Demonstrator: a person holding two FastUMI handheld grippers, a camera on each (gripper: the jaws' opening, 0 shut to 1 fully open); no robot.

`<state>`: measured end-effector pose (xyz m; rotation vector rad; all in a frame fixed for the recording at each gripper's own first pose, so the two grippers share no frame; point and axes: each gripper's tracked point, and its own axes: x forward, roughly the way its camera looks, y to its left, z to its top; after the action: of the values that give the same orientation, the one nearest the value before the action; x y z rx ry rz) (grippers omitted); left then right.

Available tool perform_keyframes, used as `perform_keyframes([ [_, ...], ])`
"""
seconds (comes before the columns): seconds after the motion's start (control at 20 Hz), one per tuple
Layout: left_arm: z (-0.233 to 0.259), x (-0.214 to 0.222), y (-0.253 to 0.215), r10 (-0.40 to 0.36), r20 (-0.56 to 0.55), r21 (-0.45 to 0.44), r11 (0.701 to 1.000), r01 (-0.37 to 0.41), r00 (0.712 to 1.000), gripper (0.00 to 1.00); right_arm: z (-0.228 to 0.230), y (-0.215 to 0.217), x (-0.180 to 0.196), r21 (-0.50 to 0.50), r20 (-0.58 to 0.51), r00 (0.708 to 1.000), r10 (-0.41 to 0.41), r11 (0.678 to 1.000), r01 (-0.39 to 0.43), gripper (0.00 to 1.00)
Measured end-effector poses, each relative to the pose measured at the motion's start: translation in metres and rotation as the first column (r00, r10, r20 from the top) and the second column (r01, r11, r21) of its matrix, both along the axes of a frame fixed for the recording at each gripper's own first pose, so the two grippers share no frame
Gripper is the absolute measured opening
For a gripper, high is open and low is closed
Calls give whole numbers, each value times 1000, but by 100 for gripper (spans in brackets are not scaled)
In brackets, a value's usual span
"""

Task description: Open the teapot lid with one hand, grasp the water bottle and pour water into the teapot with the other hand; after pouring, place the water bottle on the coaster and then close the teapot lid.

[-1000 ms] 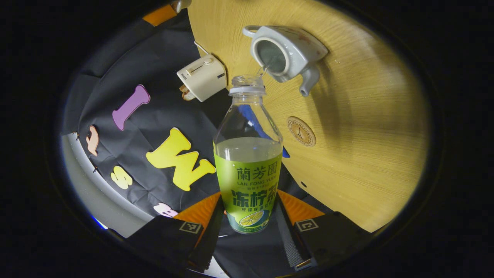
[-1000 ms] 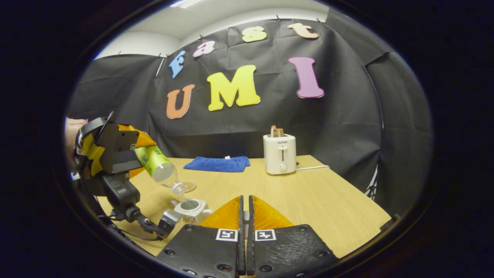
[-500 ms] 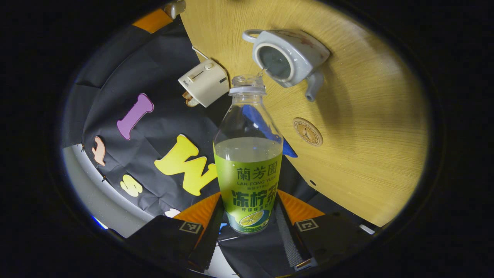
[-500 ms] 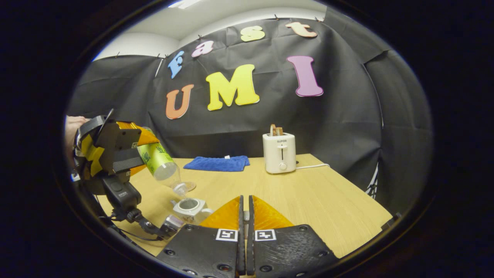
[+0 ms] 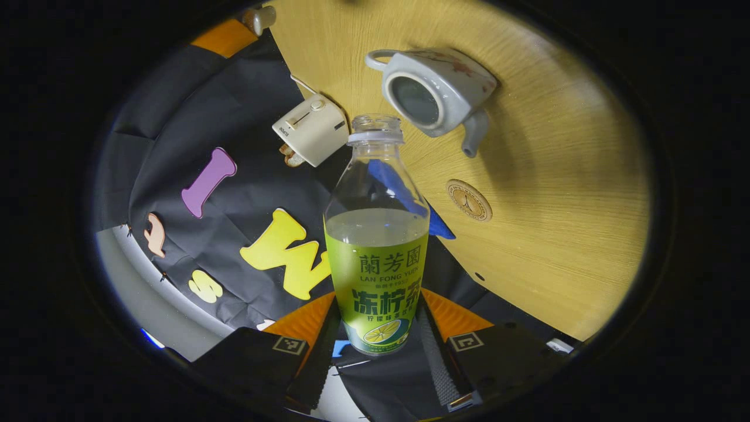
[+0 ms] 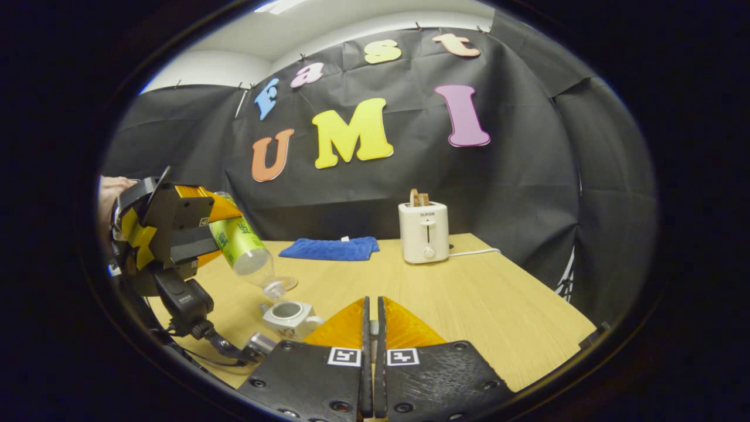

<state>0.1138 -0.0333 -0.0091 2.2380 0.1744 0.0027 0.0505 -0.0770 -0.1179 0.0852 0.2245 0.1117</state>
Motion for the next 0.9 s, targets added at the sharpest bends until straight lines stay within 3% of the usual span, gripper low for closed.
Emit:
perform_keyframes([
  [0.2,-5,0,2,9,-16,-22,1000,-10,1000,73,1,0,-1,-1,4,1000,-2,1000,2,1],
  [0.35,-25,-2,18,60,-83,-126,990,-70,995,73,2,0,-1,-2,4,1000,-3,1000,3,1],
  [0.45,-42,-6,29,98,-148,-233,964,-130,984,73,3,-1,-1,-2,4,1000,-6,1000,6,1],
  [0.6,-52,-8,31,96,-191,-363,918,-161,977,73,5,-2,-1,-6,6,1000,-13,1000,13,1],
  [0.75,-67,-9,33,69,-240,-512,839,-186,968,74,9,-2,-2,-3,5,1000,-16,1000,16,1],
  [0.8,-75,-12,35,70,-269,-570,792,-217,961,70,10,-2,-2,-8,7,1000,-19,1000,19,1],
  [0.85,-82,-17,36,56,-295,-633,737,-239,954,74,12,-1,-1,-12,7,1000,-20,1000,20,1],
  [0.9,-85,-19,36,43,-312,-702,663,-260,949,74,13,0,-2,-14,9,1000,-19,1000,19,1],
])
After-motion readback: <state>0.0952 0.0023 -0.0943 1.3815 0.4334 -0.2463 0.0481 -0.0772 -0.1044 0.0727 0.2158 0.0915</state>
